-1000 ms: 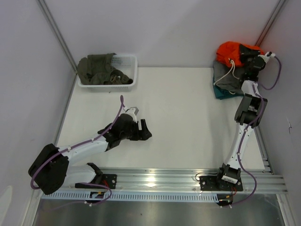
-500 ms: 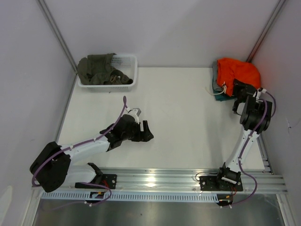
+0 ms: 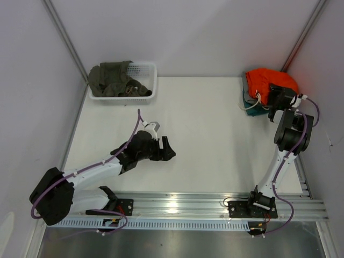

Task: Fold and stack the shorts
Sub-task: Neatly place the folded shorts to the corner

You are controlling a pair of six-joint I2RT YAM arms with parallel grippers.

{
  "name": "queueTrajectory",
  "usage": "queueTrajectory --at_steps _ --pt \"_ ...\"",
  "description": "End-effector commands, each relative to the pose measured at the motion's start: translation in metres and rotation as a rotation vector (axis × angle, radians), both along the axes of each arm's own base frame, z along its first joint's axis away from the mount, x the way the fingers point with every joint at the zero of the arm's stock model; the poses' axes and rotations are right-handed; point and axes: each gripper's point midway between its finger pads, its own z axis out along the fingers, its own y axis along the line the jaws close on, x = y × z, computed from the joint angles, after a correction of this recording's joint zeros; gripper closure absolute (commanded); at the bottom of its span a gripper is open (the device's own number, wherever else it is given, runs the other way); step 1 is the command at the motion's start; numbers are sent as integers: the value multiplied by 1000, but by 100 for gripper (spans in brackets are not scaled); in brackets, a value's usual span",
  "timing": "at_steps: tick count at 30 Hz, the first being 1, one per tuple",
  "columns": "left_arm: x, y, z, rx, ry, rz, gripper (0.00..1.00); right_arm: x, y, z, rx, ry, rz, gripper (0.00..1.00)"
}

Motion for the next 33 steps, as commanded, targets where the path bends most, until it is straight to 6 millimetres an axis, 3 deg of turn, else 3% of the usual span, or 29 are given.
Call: queueTrajectory --at_steps 1,2,7,10,12,13,16,19,20,23,29,33 --pt "2 -2 10 -17 -36 -3 15 4 3 -21 12 119 -24 50" --pt "2 -2 10 -16 -35 -3 15 10 1 -15 3 129 -26 48" --pt "2 -2 9 -14 -36 -5 15 17 10 -36 45 226 -1 51" --pt "2 -2 9 -15 -36 -4 15 24 14 -40 75 225 -2 60" --pt "2 -2 10 -16 -38 -5 15 25 16 -59 93 304 -4 65" --pt "2 -2 10 -14 -39 -5 15 34 18 -48 85 291 0 67" --pt "3 -2 11 -13 -44 -2 15 32 21 -59 113 342 -1 71" --pt "2 -2 12 -19 -41 -3 15 26 19 -49 105 333 -8 54" --pt "2 -2 13 -22 -43 -4 15 21 17 -50 99 349 -10 40" --pt "2 -2 13 -21 -46 -6 15 13 13 -32 65 365 -4 26" --pt "1 -2 16 -28 -54 -11 15 -5 -4 4 -6 411 -49 18" --pt "1 -1 19 -32 -62 -7 15 -19 -11 12 -5 423 -62 17"
